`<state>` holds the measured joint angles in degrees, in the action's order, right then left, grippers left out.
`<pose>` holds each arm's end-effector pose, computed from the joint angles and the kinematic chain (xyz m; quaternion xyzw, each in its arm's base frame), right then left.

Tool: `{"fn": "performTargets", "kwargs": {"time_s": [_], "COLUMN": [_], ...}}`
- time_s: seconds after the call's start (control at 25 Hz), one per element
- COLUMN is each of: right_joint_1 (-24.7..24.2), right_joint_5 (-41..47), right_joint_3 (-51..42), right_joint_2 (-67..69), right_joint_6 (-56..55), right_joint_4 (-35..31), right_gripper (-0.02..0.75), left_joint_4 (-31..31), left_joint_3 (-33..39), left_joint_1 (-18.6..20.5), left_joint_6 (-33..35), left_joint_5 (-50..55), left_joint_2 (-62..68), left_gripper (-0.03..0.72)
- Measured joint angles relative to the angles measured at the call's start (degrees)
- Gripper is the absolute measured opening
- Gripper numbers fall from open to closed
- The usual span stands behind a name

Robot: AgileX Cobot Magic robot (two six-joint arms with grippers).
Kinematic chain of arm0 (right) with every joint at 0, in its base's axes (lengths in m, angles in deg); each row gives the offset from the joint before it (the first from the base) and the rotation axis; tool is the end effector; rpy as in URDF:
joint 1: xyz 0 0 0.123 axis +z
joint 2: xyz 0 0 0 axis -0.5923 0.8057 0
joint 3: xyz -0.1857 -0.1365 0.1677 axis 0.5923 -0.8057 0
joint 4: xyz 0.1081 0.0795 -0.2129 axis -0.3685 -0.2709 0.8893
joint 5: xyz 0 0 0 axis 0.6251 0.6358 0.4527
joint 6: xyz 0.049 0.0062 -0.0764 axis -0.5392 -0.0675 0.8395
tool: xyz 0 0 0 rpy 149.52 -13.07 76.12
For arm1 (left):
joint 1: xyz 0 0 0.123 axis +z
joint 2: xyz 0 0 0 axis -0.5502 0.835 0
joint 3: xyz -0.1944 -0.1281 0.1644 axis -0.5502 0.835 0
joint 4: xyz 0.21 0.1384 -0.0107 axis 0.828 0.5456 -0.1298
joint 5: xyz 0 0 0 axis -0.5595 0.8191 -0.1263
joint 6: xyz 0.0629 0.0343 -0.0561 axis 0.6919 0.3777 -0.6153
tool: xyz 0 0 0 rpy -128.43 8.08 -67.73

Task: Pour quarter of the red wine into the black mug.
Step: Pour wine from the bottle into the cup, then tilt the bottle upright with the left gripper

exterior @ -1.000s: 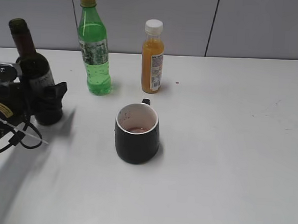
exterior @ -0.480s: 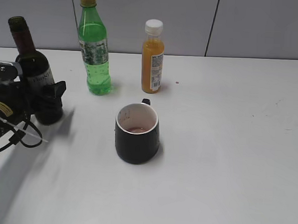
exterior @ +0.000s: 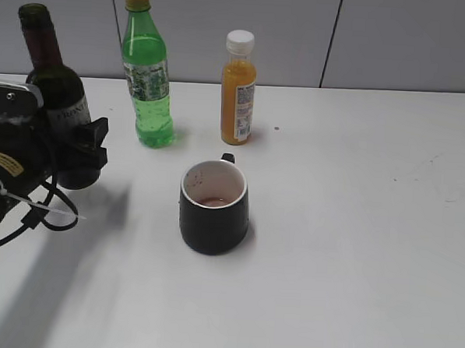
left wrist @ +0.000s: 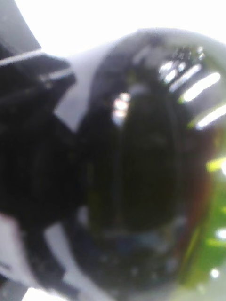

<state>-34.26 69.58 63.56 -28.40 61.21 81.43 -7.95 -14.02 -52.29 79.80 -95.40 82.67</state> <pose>0.0082 0.0008 0.2639 -0.0372 0.8420 -0.0011 0.5382 0.2920 -0.0772 0.1177 0.0705 0.7738 0.0041 0.6295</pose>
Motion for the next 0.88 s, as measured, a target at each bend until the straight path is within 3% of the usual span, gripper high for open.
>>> {"fn": "performTargets", "kwargs": {"time_s": [0.28,0.52,0.88], "right_joint_1": [0.0,0.0,0.0], "right_joint_5": [0.0,-0.05,-0.04], "right_joint_3": [0.0,0.0,0.0], "right_joint_2": [0.0,0.0,0.0], "right_joint_6": [0.0,0.0,0.0], "right_joint_4": [0.0,0.0,0.0], "right_gripper": [0.587,0.587,0.587], "left_joint_4": [-12.83,-23.26,-31.48], "left_joint_3": [0.79,0.79,0.79], "left_joint_1": [-9.65,-15.69,-23.67], "left_joint_6": [11.6,19.29,32.38], "left_joint_5": [0.08,0.07,0.07], "left_joint_2": [-4.02,-4.55,-4.55], "left_gripper": [0.545,0.545,0.545]}}
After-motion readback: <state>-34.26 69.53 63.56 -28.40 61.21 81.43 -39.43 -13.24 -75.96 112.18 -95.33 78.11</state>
